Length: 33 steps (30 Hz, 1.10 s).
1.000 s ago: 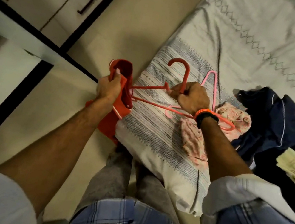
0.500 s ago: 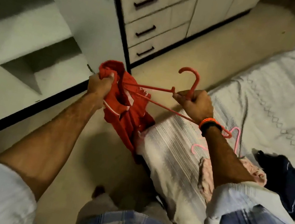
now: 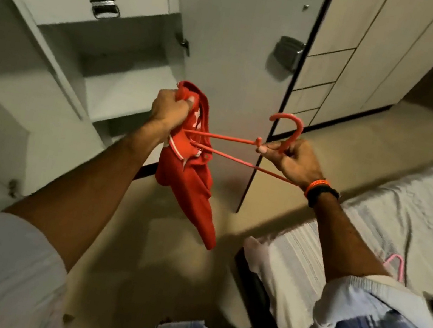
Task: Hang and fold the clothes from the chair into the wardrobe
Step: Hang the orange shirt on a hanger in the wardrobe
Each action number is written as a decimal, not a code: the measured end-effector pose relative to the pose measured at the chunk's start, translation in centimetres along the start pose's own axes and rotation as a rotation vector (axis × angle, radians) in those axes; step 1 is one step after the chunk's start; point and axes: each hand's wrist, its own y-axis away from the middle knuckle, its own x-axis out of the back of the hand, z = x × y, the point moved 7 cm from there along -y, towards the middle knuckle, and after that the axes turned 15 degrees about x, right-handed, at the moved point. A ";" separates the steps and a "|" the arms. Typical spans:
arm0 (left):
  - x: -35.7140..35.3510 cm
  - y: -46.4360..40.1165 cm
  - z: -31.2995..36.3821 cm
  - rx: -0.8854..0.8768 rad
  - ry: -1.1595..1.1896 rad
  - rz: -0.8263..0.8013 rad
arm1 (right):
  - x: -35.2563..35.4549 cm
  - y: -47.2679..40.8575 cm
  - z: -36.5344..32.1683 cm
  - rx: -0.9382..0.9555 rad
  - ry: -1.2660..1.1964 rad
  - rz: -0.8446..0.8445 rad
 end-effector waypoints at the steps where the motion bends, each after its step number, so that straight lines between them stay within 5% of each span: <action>1: 0.9 0.0 0.3 -0.039 -0.083 0.008 | -1.0 -0.4 -1.0 0.022 0.002 -0.007; 9: 5.3 1.5 3.2 -0.309 -0.529 -0.026 | -7.4 -5.1 -7.5 0.116 0.005 -0.111; 19: 7.3 3.4 7.7 -0.457 -0.456 -0.056 | -11.6 -9.5 -12.0 0.284 -0.005 -0.232; 27: 8.2 5.0 8.0 -0.357 -0.714 0.014 | -12.3 -9.6 -14.3 0.346 -0.118 -0.224; 33: 9.3 6.3 6.9 -0.361 -0.573 0.011 | -13.5 -9.0 -14.6 0.332 -0.231 -0.197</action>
